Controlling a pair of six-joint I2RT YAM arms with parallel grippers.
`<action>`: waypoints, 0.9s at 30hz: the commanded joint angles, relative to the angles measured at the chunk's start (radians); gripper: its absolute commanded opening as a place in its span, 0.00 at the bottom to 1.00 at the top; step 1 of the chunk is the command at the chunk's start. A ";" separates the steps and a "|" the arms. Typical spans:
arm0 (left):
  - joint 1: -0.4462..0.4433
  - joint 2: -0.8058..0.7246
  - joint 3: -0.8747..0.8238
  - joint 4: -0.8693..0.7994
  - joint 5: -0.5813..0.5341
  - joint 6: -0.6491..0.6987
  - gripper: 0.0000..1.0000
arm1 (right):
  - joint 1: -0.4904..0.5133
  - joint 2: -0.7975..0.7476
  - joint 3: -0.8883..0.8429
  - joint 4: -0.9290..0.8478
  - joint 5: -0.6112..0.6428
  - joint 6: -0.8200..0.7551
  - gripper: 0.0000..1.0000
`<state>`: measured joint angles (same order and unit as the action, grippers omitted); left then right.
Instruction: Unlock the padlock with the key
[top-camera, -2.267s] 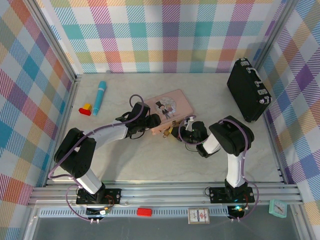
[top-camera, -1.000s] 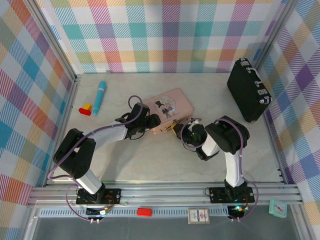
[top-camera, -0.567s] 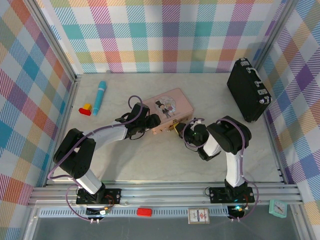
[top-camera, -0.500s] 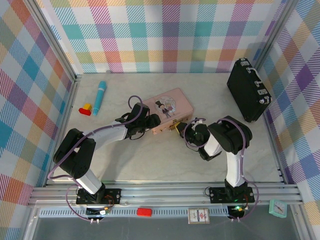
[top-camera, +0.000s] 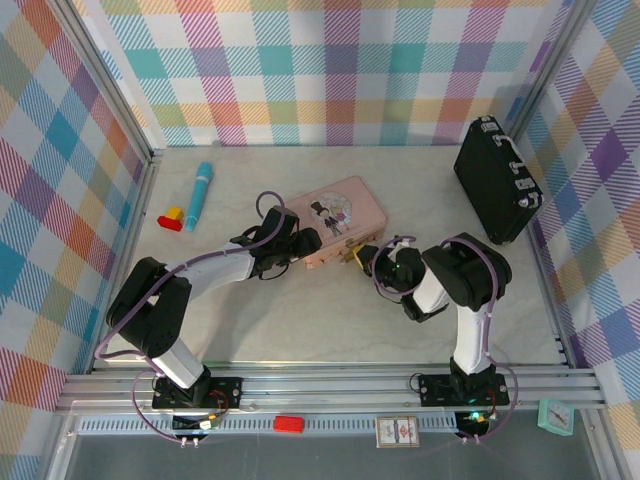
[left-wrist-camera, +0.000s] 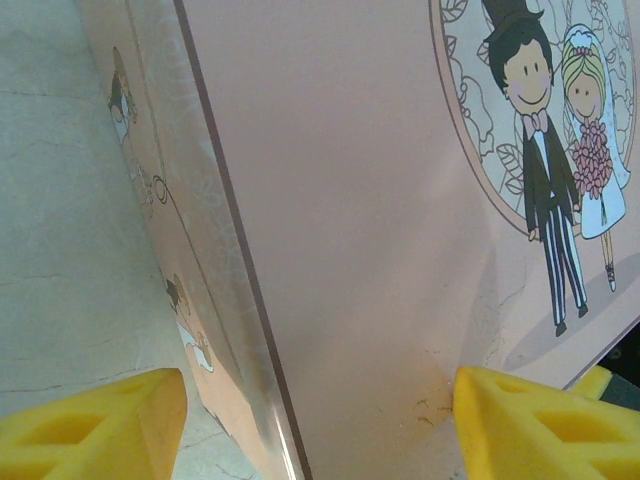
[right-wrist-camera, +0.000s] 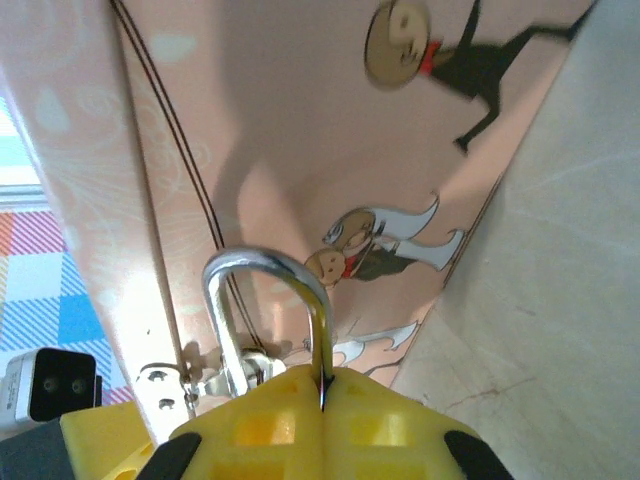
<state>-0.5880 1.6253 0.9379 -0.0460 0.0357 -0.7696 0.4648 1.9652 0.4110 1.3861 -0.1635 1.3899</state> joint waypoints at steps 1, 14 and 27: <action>-0.010 -0.015 -0.032 -0.086 -0.010 0.017 0.71 | -0.036 -0.034 -0.021 -0.031 0.030 -0.020 0.00; -0.010 -0.080 -0.021 -0.137 -0.022 0.059 0.75 | -0.057 -0.201 -0.023 -0.263 -0.004 -0.125 0.00; 0.008 -0.621 -0.322 -0.155 -0.257 0.289 0.85 | -0.131 -0.829 0.091 -1.358 -0.123 -0.730 0.00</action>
<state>-0.5858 1.1103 0.6682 -0.1612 -0.1284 -0.5724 0.3439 1.2182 0.4458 0.3893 -0.2409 0.8707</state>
